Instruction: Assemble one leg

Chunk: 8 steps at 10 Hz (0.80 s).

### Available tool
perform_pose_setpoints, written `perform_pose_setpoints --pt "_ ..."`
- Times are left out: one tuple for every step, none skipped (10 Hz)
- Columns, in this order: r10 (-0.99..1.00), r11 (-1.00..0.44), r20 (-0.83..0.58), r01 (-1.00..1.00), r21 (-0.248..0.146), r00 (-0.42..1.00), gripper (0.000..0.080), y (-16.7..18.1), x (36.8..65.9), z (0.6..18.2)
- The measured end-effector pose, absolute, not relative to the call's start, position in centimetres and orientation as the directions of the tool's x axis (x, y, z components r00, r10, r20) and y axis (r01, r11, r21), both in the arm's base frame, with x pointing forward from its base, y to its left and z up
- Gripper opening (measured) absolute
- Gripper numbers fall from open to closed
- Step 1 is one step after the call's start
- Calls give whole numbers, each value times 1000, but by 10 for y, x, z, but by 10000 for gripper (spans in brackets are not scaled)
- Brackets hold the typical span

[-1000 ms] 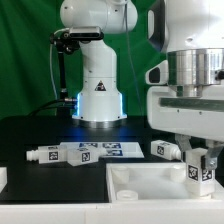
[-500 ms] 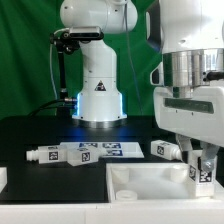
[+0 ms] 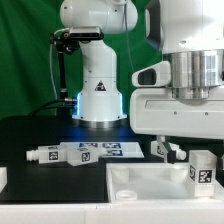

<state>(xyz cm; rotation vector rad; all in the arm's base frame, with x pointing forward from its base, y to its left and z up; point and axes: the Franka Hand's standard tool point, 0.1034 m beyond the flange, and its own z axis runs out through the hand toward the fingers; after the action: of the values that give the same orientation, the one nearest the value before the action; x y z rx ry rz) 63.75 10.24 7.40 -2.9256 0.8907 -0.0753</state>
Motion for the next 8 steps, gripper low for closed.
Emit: perform_pose_setpoints --pt "-458 -887 37 -454 -83 888 648 102 638 74" --pt "-266 -963 62 -263 -53 962 649 105 639 76" --pt "-160 -987 70 -158 -35 985 649 112 639 76" --pt "-179 -984 69 -177 -35 981 649 108 640 76" --pt "-197 -980 69 -195 -36 978 649 108 640 76" --pt "-216 -976 68 -214 -39 974 557 108 640 76" --pt "-289 -957 65 -286 -44 955 371 108 640 76" --pt "-362 -932 60 -359 -51 930 371 109 640 76"
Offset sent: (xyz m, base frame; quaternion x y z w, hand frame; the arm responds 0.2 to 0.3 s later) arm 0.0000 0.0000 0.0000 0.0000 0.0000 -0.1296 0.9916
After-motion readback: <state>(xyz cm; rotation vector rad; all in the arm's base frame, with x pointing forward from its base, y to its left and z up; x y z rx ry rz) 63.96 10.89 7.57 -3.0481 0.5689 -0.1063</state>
